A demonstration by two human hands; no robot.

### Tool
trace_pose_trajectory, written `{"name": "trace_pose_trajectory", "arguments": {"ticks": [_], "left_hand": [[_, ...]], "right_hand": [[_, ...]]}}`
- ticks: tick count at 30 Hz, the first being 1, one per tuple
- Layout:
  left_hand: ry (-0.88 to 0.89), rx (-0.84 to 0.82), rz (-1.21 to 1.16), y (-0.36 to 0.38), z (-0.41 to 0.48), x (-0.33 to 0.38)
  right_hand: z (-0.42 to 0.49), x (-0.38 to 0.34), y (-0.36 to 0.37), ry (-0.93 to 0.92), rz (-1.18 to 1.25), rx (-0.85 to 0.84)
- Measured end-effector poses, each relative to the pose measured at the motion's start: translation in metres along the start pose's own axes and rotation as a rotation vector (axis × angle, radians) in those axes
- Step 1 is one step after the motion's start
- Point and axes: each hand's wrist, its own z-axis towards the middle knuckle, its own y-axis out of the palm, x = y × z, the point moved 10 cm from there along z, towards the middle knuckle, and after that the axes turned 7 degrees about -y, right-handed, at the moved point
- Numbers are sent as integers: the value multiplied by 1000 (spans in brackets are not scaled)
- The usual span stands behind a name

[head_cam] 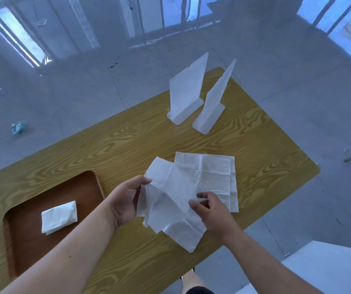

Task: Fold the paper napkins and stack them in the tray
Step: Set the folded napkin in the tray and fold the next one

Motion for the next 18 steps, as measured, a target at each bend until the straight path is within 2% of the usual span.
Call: {"name": "trace_pose_trajectory", "arguments": {"ticks": [6,9,11,15,18], "left_hand": [[118,-34,-184,-7,-46,25],[178,2,-179,-29,-75,35],[195,51,-192,-51,-93,38],[304,145,-201,-110,-134,45],[422,313,-125,-152,-164,49]], "right_hand": [[1,-31,66,165,438,-275],[4,-71,98,106,625,-341],[9,-101,108,36,714,-328],[18,-150,126,-46,723,-276],[24,-177,139,-86,614,-236]]}}
